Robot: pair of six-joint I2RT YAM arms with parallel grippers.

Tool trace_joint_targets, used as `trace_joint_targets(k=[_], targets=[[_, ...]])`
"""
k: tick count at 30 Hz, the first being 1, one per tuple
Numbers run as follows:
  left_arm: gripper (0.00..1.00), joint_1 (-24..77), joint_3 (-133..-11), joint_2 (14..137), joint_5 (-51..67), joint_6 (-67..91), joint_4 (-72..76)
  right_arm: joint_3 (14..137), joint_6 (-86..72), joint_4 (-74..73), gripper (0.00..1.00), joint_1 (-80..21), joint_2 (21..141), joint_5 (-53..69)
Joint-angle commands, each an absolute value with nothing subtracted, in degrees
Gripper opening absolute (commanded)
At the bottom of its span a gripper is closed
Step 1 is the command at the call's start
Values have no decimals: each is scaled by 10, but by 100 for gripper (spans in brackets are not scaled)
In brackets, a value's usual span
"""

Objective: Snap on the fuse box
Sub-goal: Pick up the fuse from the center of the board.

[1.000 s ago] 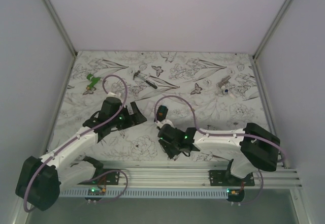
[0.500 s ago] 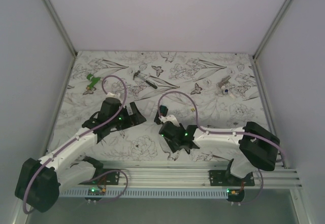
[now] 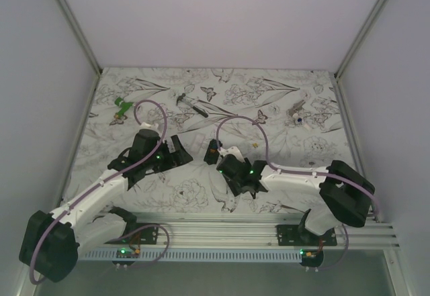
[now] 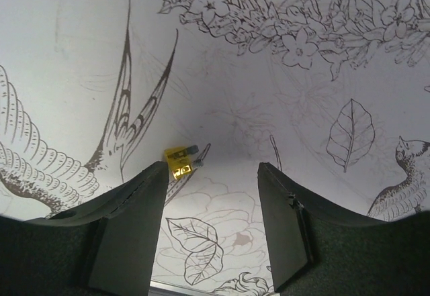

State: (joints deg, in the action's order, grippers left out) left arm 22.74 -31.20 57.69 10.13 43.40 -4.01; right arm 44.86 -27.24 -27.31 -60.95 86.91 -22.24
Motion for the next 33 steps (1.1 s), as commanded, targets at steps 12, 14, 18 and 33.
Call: trace_joint_targets(k=[12, 14, 18, 33], targets=[[100, 222, -306, 567, 96, 425, -57, 422, -301, -311, 65, -588, 834, -228], [100, 222, -307, 567, 95, 425, -57, 420, -303, -321, 67, -586, 824, -229], [100, 222, -308, 570, 94, 425, -58, 410, -309, -328, 67, -570, 807, -232], [100, 221, -308, 573, 92, 425, -58, 408, -316, -282, 71, -561, 761, -192]])
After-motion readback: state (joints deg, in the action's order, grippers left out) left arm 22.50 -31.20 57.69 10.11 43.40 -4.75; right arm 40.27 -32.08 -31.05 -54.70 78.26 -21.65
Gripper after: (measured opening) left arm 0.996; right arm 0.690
